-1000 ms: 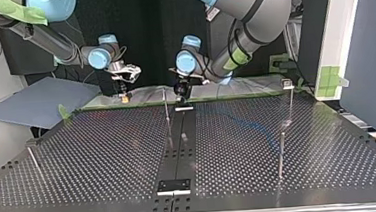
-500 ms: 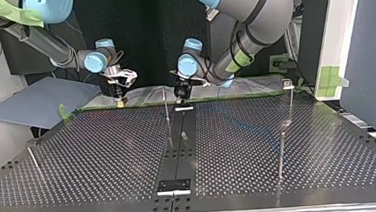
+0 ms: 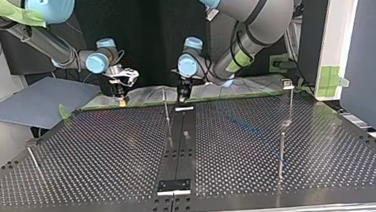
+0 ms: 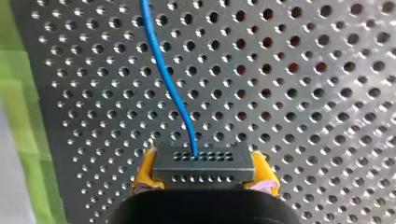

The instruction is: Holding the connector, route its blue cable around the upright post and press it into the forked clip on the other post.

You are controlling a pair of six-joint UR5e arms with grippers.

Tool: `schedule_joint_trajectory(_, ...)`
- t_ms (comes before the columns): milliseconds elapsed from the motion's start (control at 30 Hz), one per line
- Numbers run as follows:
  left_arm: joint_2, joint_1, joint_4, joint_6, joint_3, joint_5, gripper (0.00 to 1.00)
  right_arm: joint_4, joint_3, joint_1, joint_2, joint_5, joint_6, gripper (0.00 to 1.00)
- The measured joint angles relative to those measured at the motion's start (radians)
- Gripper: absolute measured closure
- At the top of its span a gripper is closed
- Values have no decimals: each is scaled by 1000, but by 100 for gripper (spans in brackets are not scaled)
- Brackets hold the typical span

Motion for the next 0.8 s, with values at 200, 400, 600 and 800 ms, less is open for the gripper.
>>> schedule_joint_trajectory(200,0,-5,13,46,-22,-27,90,8,0,7,2,-1,-8,100)
schedule_joint_trajectory(400,0,-6,16,67,-36,-29,90,9,1,10,3,0,-11,100)
schedule_joint_trajectory(600,0,-8,12,78,-38,-30,90,25,1,7,7,14,-24,100)
schedule_joint_trajectory(800,0,-12,11,79,-38,-31,90,36,1,2,12,29,-28,100)
